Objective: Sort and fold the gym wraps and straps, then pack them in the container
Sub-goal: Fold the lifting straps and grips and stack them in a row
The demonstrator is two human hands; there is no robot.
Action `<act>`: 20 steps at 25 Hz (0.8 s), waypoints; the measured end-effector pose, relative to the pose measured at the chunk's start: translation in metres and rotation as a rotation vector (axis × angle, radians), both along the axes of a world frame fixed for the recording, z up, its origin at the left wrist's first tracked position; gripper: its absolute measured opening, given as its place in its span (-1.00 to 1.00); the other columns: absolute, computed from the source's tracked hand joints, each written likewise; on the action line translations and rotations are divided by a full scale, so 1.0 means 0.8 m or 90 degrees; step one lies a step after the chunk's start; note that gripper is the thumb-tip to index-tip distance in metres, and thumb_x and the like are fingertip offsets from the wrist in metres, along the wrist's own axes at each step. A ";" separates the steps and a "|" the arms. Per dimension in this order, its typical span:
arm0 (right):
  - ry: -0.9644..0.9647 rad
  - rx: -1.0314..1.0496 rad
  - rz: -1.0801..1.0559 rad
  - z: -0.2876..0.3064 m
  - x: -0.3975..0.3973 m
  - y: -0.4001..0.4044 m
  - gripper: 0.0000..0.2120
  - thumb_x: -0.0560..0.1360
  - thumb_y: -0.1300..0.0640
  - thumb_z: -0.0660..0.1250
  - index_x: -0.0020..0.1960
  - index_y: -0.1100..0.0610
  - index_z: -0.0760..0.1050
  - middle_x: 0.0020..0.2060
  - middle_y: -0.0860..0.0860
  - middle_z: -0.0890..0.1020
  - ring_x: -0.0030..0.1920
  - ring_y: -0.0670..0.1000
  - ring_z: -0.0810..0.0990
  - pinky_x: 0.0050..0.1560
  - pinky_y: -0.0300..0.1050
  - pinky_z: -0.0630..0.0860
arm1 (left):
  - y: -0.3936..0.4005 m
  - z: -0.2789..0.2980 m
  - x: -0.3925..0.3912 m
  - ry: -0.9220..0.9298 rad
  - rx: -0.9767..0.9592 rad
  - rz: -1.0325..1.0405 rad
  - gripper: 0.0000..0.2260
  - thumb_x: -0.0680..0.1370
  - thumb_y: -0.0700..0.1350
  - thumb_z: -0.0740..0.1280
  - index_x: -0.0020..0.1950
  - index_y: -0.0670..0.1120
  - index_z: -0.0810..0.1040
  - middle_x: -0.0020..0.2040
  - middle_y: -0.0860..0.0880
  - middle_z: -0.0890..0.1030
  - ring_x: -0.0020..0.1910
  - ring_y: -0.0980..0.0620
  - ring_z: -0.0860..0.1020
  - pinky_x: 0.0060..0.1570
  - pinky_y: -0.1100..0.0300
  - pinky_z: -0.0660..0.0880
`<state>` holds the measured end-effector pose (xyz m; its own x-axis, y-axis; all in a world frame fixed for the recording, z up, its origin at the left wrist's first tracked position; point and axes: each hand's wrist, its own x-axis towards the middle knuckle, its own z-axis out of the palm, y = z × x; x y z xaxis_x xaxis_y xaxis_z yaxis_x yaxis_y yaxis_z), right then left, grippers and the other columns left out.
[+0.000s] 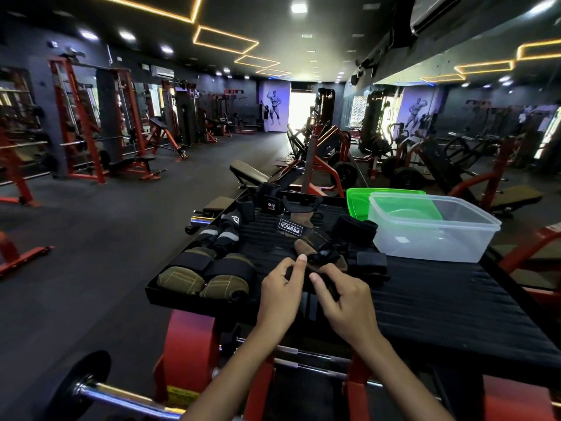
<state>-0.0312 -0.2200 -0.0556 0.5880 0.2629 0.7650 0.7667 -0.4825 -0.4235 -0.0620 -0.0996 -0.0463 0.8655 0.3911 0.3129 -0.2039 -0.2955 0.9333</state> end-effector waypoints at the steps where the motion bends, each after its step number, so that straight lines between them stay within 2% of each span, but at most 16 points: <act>1: 0.073 0.061 0.011 0.000 0.006 0.003 -0.66 0.52 -0.06 0.21 -0.27 0.16 0.49 -0.52 0.00 0.46 -0.50 -0.12 0.39 -0.41 -0.13 0.31 | -0.001 -0.001 -0.004 -0.023 0.022 -0.011 -0.70 0.58 0.08 0.20 -0.25 -0.07 0.47 -0.45 0.02 0.40 -0.45 0.19 0.35 -0.30 0.18 0.36; 3: 0.303 0.207 0.105 0.002 0.014 0.011 -0.62 0.50 -0.06 0.25 -0.36 0.19 0.43 -0.51 0.05 0.38 -0.45 -0.08 0.33 -0.37 -0.11 0.26 | -0.002 -0.007 -0.011 -0.121 0.104 0.012 -0.74 0.55 0.15 0.22 -0.18 -0.01 0.48 -0.46 0.07 0.43 -0.43 0.21 0.44 -0.34 0.34 0.36; 4: 0.409 0.257 0.145 0.003 0.015 0.012 -0.58 0.47 -0.13 0.26 -0.36 0.20 0.40 -0.48 0.09 0.35 -0.42 -0.01 0.32 -0.36 -0.11 0.24 | -0.001 -0.011 -0.013 -0.169 0.142 0.034 -0.74 0.53 0.16 0.24 -0.16 -0.01 0.48 -0.44 0.09 0.46 -0.39 0.24 0.47 -0.34 0.43 0.35; 6: 0.506 0.240 0.146 0.002 0.012 0.009 -0.51 0.43 -0.22 0.27 -0.32 0.22 0.41 -0.44 0.13 0.36 -0.43 0.05 0.34 -0.44 -0.17 0.28 | 0.002 -0.019 -0.010 -0.214 0.161 0.064 -0.71 0.50 0.15 0.23 -0.19 -0.07 0.48 -0.40 0.11 0.48 -0.35 0.27 0.48 -0.32 0.49 0.33; 7: 0.468 0.199 0.131 0.001 0.006 0.007 -0.55 0.47 -0.18 0.27 -0.27 0.22 0.45 -0.44 0.12 0.40 -0.44 0.04 0.40 -0.49 -0.20 0.33 | 0.003 -0.022 -0.007 -0.214 0.143 0.074 -0.69 0.49 0.15 0.23 -0.23 -0.09 0.48 -0.40 0.10 0.48 -0.37 0.26 0.47 -0.32 0.48 0.32; 8: 0.376 0.149 0.105 -0.001 -0.001 0.004 -0.65 0.50 -0.14 0.26 -0.19 0.16 0.49 -0.41 0.07 0.48 -0.42 -0.04 0.46 -0.47 -0.22 0.39 | 0.001 -0.023 -0.004 -0.202 0.109 0.086 -0.67 0.50 0.16 0.24 -0.26 -0.09 0.47 -0.42 0.07 0.48 -0.40 0.24 0.45 -0.34 0.46 0.31; 10: 0.162 0.072 0.064 -0.004 -0.011 0.002 -0.73 0.50 -0.12 0.26 -0.03 0.09 0.50 -0.24 -0.05 0.57 -0.24 -0.18 0.53 -0.23 -0.37 0.44 | -0.003 -0.018 -0.002 -0.135 0.015 0.101 -0.65 0.52 0.15 0.28 -0.30 -0.10 0.45 -0.45 0.03 0.46 -0.44 0.20 0.42 -0.38 0.36 0.31; 11: 0.096 0.059 0.061 -0.004 -0.013 0.004 -0.72 0.50 -0.09 0.24 0.02 0.10 0.51 -0.18 -0.07 0.57 -0.16 -0.19 0.52 -0.14 -0.40 0.41 | -0.006 -0.015 -0.002 -0.098 -0.028 0.089 -0.68 0.53 0.10 0.27 -0.29 -0.10 0.45 -0.45 0.02 0.46 -0.45 0.20 0.41 -0.38 0.33 0.32; 13: 0.034 0.076 0.051 -0.005 -0.008 0.009 -0.76 0.53 0.00 0.20 -0.03 0.15 0.53 -0.21 -0.04 0.56 -0.18 -0.17 0.50 -0.15 -0.40 0.38 | -0.011 -0.012 -0.006 -0.071 -0.032 0.044 -0.78 0.55 0.07 0.25 -0.22 -0.03 0.46 -0.41 0.05 0.47 -0.41 0.22 0.44 -0.35 0.35 0.35; 14: 0.024 0.110 0.038 -0.004 -0.004 0.011 -0.75 0.54 0.04 0.18 -0.10 0.16 0.55 -0.26 -0.02 0.57 -0.23 -0.15 0.50 -0.20 -0.40 0.38 | -0.014 -0.012 -0.009 -0.089 -0.001 0.026 -0.83 0.55 0.10 0.24 -0.17 0.05 0.44 -0.35 0.07 0.50 -0.34 0.24 0.47 -0.31 0.39 0.36; 16: 0.092 0.205 0.030 0.002 -0.002 0.012 -0.71 0.55 0.06 0.17 -0.22 0.18 0.55 -0.39 0.03 0.57 -0.34 -0.12 0.50 -0.30 -0.35 0.36 | -0.014 -0.016 -0.013 -0.164 0.071 0.008 -0.87 0.53 0.16 0.24 -0.06 0.14 0.40 -0.18 0.13 0.54 -0.15 0.31 0.50 -0.16 0.48 0.36; 18: 0.198 0.262 0.043 0.003 -0.002 0.014 -0.70 0.57 0.08 0.17 -0.25 0.16 0.55 -0.41 0.09 0.58 -0.39 -0.08 0.49 -0.33 -0.25 0.38 | -0.009 -0.019 -0.011 -0.234 0.140 0.010 -0.85 0.51 0.11 0.23 -0.04 0.07 0.44 -0.12 0.15 0.52 -0.07 0.31 0.49 -0.06 0.52 0.34; 20: 0.240 0.261 0.083 -0.002 -0.008 0.015 -0.75 0.56 0.04 0.20 -0.20 0.10 0.54 -0.37 0.06 0.57 -0.36 -0.10 0.51 -0.30 -0.23 0.40 | -0.003 -0.021 -0.006 -0.265 0.155 0.017 -0.83 0.50 0.06 0.25 -0.11 -0.03 0.49 -0.19 0.16 0.53 -0.13 0.30 0.50 -0.09 0.51 0.35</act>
